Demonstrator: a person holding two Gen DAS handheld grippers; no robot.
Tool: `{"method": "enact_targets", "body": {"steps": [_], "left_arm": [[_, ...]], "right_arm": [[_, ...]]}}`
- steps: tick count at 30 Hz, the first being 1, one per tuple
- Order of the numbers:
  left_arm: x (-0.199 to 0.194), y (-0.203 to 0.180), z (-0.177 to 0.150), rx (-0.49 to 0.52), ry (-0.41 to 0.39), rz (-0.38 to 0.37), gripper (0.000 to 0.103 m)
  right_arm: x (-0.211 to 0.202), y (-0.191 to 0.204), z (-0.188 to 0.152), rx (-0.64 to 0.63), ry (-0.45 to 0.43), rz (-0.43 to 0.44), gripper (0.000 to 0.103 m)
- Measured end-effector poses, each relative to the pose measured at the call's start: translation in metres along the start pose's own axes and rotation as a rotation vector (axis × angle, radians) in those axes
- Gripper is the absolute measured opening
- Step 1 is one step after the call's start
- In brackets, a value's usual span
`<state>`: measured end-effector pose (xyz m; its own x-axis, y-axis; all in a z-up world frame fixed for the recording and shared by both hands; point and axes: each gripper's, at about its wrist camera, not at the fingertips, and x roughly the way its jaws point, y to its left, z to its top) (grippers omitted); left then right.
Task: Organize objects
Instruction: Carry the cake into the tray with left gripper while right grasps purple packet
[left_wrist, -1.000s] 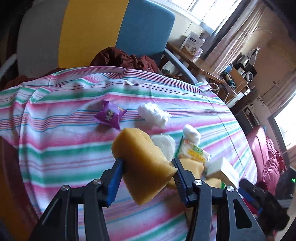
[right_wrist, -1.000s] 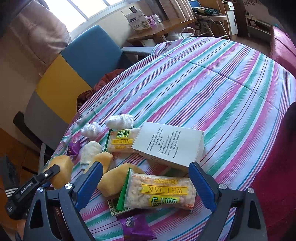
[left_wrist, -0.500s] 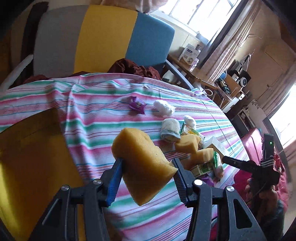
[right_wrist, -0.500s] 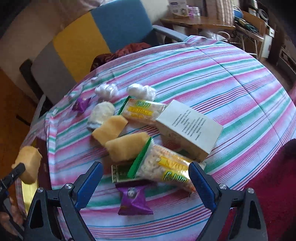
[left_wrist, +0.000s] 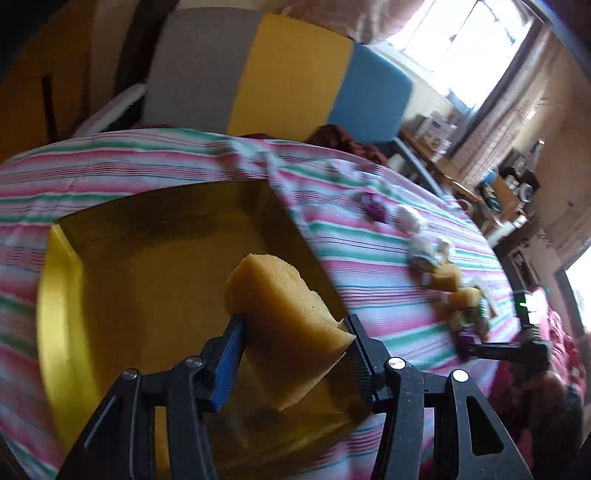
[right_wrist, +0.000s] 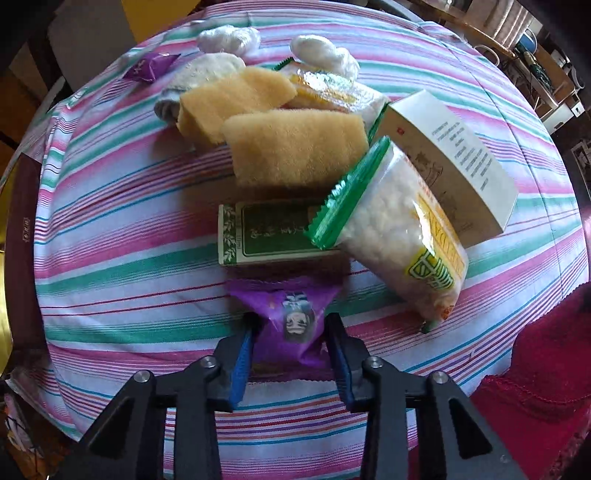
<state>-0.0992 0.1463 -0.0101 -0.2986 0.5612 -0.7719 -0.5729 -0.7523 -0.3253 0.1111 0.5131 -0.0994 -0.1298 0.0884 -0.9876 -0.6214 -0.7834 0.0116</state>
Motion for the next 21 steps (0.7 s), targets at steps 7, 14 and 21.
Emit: {"method": "enact_targets", "body": {"steps": [7, 14, 21], "left_arm": [[0.008, 0.091, 0.025, -0.045, 0.003, 0.19, 0.054], [0.04, 0.128, 0.046, -0.024, 0.036, 0.284, 0.054], [0.056, 0.133, 0.054, 0.012, 0.041, 0.331, 0.059]], "right_arm": [[0.002, 0.006, -0.006, -0.018, -0.014, -0.007, 0.033], [0.005, 0.006, -0.009, -0.02, -0.023, -0.004, 0.033], [0.009, 0.003, -0.012, -0.015, -0.029, -0.003, 0.033]]}}
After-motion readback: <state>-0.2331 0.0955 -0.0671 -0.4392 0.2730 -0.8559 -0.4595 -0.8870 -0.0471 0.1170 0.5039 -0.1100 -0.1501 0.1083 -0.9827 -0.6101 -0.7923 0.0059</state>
